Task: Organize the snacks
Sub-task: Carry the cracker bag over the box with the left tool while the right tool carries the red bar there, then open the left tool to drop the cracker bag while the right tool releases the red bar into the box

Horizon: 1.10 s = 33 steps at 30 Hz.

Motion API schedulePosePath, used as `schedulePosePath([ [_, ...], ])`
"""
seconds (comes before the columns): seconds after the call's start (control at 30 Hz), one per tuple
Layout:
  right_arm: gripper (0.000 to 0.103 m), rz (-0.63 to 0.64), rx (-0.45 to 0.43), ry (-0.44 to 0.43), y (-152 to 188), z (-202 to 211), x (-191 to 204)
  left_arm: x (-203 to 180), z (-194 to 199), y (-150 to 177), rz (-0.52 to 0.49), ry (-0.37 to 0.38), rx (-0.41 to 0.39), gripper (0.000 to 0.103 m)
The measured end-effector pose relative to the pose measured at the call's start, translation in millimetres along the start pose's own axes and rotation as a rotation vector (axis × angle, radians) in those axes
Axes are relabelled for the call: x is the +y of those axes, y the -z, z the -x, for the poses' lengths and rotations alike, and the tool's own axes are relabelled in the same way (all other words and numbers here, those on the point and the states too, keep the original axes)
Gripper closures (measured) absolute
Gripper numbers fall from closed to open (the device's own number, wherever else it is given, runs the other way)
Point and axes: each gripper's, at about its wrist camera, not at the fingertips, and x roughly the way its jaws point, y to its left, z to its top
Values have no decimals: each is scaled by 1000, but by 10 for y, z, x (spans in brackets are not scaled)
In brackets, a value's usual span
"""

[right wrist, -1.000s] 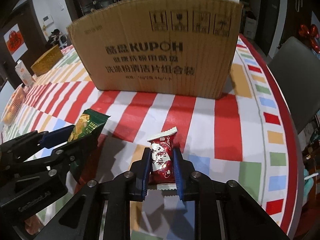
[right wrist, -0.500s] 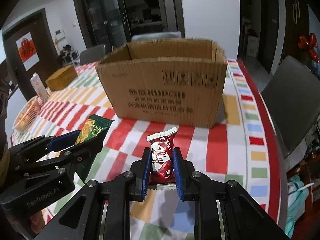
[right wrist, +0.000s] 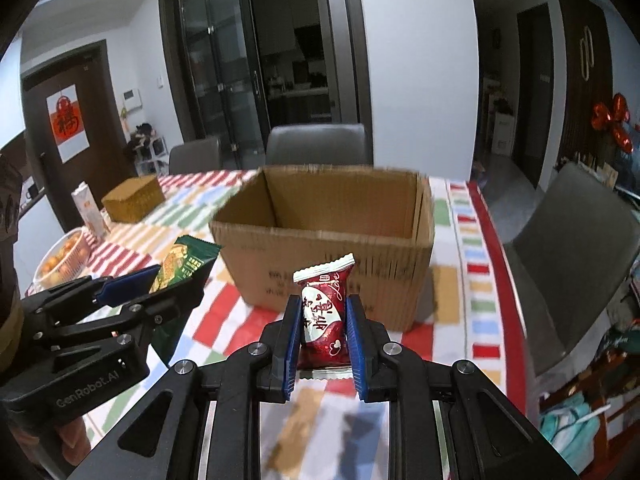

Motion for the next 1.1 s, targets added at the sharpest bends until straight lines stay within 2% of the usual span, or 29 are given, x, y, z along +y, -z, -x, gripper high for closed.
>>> schedulePosePath([
  [0.2, 80, 24, -48, 20, -299, 15, -16, 47, -88, -294, 0, 3, -15, 61],
  [0.47, 80, 56, -59, 29, -640, -131, -64, 118, -272, -724, -25, 3, -18, 61],
  [0.67, 80, 74, -20, 36, -895, -373, -130, 150, -486, -935, -42, -5, 11, 61],
  [1.1, 80, 61, 134, 35, -1115, -1003, -282, 278, -1080, -1185, -44, -2, 140, 60],
])
